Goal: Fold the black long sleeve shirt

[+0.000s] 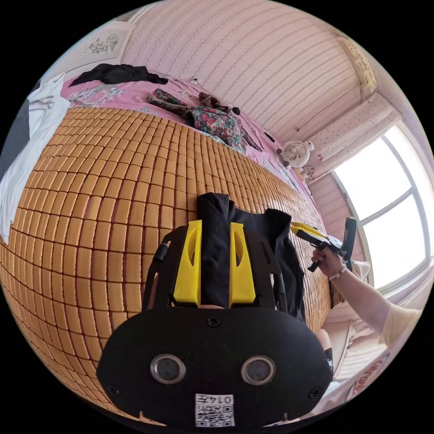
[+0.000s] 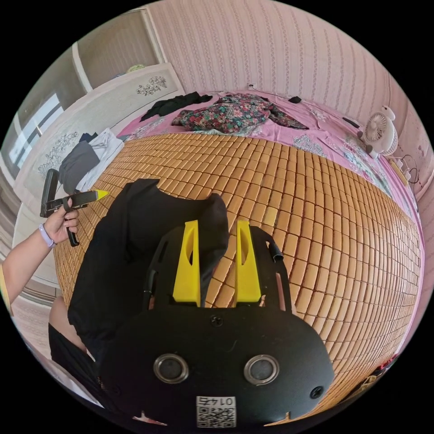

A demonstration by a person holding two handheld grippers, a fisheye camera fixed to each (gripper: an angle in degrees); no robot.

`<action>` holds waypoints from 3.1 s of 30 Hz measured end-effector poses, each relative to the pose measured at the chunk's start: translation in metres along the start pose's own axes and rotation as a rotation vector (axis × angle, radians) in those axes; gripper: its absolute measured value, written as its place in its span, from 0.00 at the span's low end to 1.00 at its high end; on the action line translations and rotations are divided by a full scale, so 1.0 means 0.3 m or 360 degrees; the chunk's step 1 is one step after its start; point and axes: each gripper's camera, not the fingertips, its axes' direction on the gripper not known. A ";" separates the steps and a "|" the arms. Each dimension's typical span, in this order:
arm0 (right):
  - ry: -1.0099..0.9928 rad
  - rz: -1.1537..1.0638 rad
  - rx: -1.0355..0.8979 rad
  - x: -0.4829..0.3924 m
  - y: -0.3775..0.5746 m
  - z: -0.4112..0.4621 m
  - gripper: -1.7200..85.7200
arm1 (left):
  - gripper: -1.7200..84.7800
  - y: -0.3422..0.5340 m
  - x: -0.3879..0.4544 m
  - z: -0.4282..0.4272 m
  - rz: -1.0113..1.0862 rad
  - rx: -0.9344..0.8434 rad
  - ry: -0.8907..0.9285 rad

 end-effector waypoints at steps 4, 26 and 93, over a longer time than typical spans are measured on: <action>-0.0068 0.0057 -0.0049 0.056 -0.068 0.051 0.06 | 0.10 -0.065 -0.017 0.120 -0.0057 -0.0057 -0.0074; -0.1072 -0.0273 0.0175 -0.147 0.691 -0.707 0.06 | 0.03 0.611 0.129 -0.476 0.0413 -0.0019 0.0505; 0.0074 -0.0093 -0.0416 -0.564 0.734 -0.246 0.08 | 0.04 1.616 0.537 0.389 0.1020 -0.0199 0.0084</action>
